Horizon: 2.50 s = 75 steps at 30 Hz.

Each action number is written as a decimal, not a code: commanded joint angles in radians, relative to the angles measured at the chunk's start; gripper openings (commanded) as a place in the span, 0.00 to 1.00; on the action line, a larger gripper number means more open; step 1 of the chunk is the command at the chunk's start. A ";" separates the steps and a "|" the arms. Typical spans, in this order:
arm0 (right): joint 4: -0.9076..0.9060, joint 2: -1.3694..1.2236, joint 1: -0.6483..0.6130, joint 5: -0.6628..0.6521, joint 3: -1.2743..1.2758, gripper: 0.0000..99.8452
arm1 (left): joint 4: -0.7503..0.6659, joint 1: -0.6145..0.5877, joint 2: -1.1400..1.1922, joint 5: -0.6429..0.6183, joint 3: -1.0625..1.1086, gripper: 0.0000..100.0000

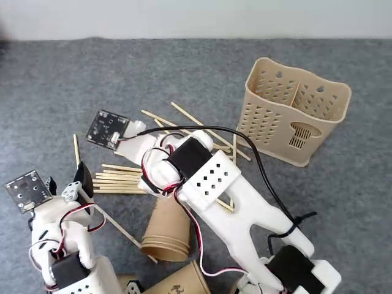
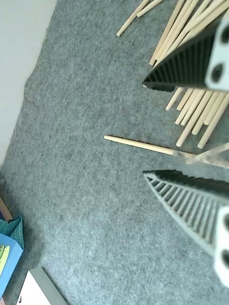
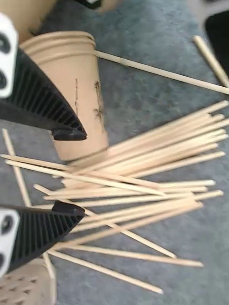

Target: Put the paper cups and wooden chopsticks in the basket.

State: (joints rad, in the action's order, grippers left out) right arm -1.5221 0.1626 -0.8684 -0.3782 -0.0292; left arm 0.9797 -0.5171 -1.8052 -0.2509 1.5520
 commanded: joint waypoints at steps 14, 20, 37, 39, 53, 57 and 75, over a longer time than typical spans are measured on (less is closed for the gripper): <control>-0.272 0.196 -0.035 -0.077 0.181 0.23 | -0.023 -0.008 -0.015 -0.008 -0.008 0.26; -0.196 0.446 -0.117 -0.081 0.414 0.23 | -0.057 -0.009 -0.015 -0.006 0.002 0.26; 0.133 0.522 -0.349 -0.075 0.738 0.23 | -0.071 -0.009 -0.015 -0.003 0.015 0.26; 0.179 0.522 -0.349 -0.075 0.776 0.23 | -0.071 -0.009 -0.015 -0.003 0.015 0.26; 0.346 0.533 -0.168 -0.083 0.870 0.10 | -0.069 -0.008 -0.015 -0.003 0.015 0.26; 0.423 0.533 -0.045 -0.083 0.870 0.04 | -0.069 -0.008 -0.015 -0.003 0.015 0.26; 0.255 0.535 0.311 -0.126 0.560 0.01 | -0.069 -0.008 -0.015 -0.003 0.016 0.26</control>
State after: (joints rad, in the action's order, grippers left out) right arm -1.1937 0.6797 -0.6091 -0.4841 0.6383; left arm 0.9337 -0.5201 -1.8052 -0.2509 1.5766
